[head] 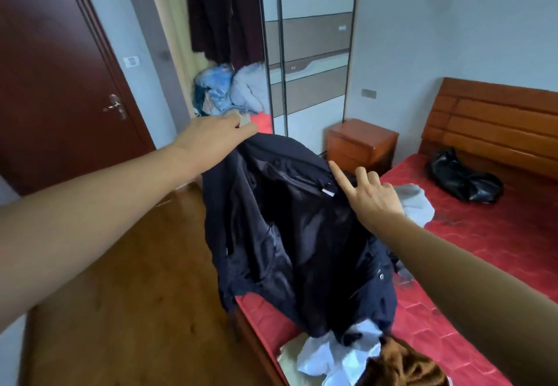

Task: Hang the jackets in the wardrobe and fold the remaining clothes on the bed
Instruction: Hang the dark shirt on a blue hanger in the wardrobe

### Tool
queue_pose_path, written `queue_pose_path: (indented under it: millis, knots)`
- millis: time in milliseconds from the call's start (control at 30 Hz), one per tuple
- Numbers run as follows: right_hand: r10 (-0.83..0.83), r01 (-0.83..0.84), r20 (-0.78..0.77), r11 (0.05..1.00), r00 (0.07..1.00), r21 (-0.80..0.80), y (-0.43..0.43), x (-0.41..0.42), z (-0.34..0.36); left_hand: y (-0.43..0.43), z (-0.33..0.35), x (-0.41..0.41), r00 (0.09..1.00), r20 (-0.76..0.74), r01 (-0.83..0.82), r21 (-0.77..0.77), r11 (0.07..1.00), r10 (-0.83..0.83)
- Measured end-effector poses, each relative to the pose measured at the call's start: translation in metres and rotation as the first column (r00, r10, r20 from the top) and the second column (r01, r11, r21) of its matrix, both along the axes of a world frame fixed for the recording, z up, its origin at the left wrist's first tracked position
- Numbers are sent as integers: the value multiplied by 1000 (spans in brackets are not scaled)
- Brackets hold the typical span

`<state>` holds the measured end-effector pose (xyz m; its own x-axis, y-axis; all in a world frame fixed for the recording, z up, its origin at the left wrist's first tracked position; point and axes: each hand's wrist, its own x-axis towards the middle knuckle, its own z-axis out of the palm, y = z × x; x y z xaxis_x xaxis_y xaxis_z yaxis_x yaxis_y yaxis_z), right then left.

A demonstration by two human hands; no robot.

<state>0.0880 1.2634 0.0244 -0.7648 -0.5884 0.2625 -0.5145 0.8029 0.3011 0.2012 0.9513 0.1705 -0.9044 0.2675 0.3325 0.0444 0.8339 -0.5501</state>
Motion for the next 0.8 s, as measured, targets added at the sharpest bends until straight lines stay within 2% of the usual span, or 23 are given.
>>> queue_pose_path:
  millis: [100,200,267,333,400,467,567,633,700,800]
  knots:
    - [82,-82,-14,997,997,-7,-26,1,-2,-29,3,36,992,15,-122,44,992,121]
    - [155,-156,21,986,988,52,-51,3,2,-72,9,76,959,-3,-281,107,954,283]
    - [212,-214,53,976,976,28,-71,0,10,-102,10,102,937,1,-349,92,933,351]
    - [262,-263,98,965,960,1,-99,-4,30,-131,6,124,935,26,-354,25,935,354]
    - [272,-271,95,962,958,-23,-132,-5,53,-160,1,144,957,69,-282,-22,959,283]
    - [261,-256,68,964,963,-72,-167,-8,72,-189,-2,160,969,128,-211,-28,977,212]
    - [230,-212,102,963,968,-166,-222,-13,93,-234,-7,173,945,234,-226,-46,973,230]
    - [241,-203,117,941,963,-270,-261,-14,103,-268,-12,178,926,247,-298,14,955,285]
    - [264,-205,121,909,957,-363,-299,-9,113,-300,-16,180,918,204,-376,163,912,341]
    - [346,-300,70,885,936,-357,-352,-1,121,-342,-14,183,893,195,-450,346,823,407]
